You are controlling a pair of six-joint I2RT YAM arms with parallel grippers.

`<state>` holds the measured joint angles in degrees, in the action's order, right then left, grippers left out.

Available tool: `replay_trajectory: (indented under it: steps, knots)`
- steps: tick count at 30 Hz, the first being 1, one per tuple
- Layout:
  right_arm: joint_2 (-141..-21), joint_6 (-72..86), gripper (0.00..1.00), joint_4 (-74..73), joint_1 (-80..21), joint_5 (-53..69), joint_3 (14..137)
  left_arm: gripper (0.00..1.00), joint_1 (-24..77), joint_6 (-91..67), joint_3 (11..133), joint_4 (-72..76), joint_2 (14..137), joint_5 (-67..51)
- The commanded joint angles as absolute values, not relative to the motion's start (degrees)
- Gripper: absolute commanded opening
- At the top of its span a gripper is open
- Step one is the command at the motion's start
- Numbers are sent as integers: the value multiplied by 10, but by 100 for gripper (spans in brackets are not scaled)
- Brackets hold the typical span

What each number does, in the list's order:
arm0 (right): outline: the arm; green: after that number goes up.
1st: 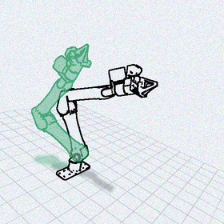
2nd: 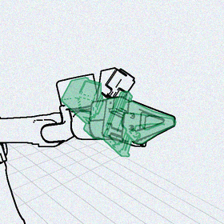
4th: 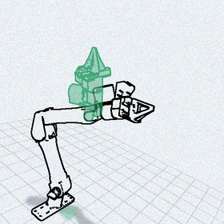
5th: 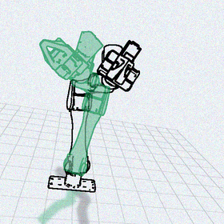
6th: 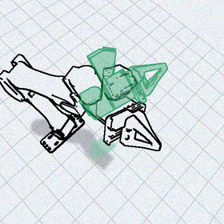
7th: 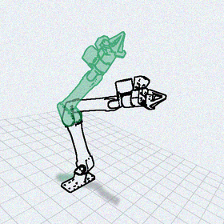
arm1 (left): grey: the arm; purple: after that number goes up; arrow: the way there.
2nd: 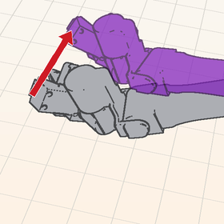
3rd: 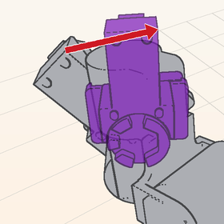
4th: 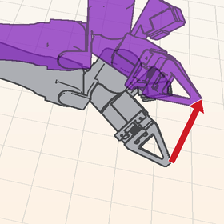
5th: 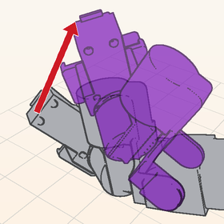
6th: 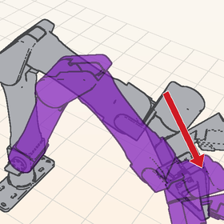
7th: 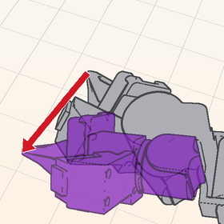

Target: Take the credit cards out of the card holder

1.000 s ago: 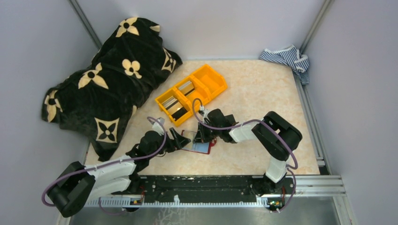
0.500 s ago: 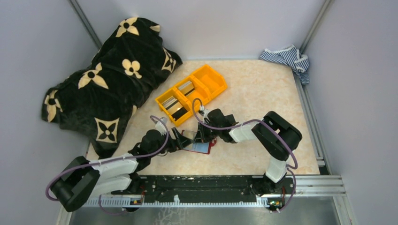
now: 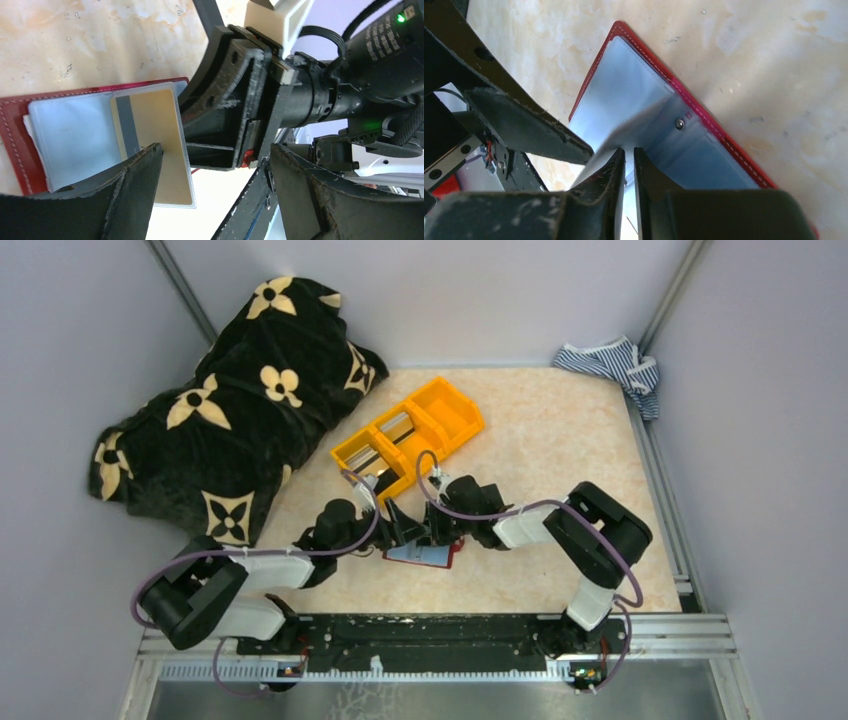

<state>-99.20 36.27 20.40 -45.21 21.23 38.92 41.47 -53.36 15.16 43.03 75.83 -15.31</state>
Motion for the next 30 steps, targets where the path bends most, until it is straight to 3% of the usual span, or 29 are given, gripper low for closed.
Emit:
replay_trajectory:
  steps: [1,3,6,15,30]
  knots:
    - [-955,369,22,145,-450,143,342,84,416,-540,170,480,779,-182]
    - [-916,383,32,144,-450,126,326,84,416,-538,173,480,790,-184]
    - [-868,390,37,123,-450,86,307,84,416,-536,176,487,810,-189]
    - [-784,389,38,54,-450,25,299,84,416,-542,199,546,890,-224]
    - [-817,397,37,77,-450,45,302,84,417,-567,226,604,948,-259]
